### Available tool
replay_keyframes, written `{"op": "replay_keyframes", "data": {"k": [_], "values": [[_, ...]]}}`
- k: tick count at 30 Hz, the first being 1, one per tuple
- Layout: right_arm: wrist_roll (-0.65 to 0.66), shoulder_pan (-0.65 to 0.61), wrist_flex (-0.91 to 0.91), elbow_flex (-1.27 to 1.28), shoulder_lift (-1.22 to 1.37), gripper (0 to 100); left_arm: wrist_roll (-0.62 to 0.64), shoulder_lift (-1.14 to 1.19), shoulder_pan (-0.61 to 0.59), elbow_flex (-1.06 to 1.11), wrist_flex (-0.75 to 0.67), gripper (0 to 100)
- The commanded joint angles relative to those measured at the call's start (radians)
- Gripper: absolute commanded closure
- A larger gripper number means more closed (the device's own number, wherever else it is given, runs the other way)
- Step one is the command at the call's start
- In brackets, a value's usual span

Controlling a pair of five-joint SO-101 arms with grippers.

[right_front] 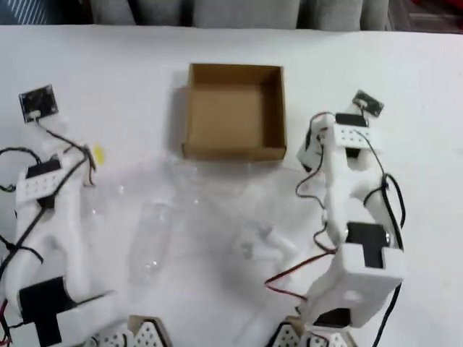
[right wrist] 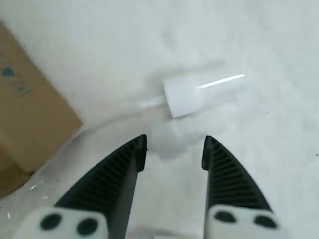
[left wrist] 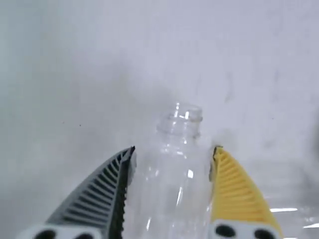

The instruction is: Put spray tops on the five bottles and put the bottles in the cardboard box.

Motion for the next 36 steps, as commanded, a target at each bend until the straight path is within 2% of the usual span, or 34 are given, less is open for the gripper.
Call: {"op": "replay_keyframes", "data": {"k": [1, 8, 11, 12, 14, 19, 24, 26, 31, 36], "values": [[-0.011, -0.008, -0.016, -0.066, 0.05, 84.6, 0.009, -0.053, -0.005, -0.008, -0.034, 98], [-0.008, -0.001, 0.042, -0.207, 0.216, 85.6, 0.008, -0.051, 0.016, -0.006, -0.032, 98], [0.005, 0.008, 0.099, -0.259, 0.232, 94.9, 0.008, -0.05, 0.016, -0.006, -0.032, 98], [0.051, 0.012, 0.111, -0.272, 0.234, 98.6, 0.008, -0.05, 0.016, -0.006, -0.032, 98], [0.132, 0.019, 0.148, -0.29, 0.231, 97.2, 0.008, -0.048, 0.016, -0.006, -0.032, 98], [0.15, 0.051, 0.272, -0.37, 0.182, 98.1, 0.009, -0.051, 0.016, -0.006, -0.032, 98], [0.253, 0.047, 0.447, -0.496, 0.058, 98.1, 0.012, -0.081, 0.05, -0.041, -0.015, 98], [0.278, 0.051, 0.513, -0.554, -0.016, 98.1, 0.011, -0.143, 0.077, -0.075, 0.057, 98], [0.381, 0.101, 0.506, -0.588, -0.277, 98.1, 0.009, -0.412, 0.205, -0.15, 0.183, 98], [0.493, 0.11, 0.331, -0.658, -0.519, 98.1, 0.009, -0.704, 0.352, -0.138, 0.104, 98]]}}
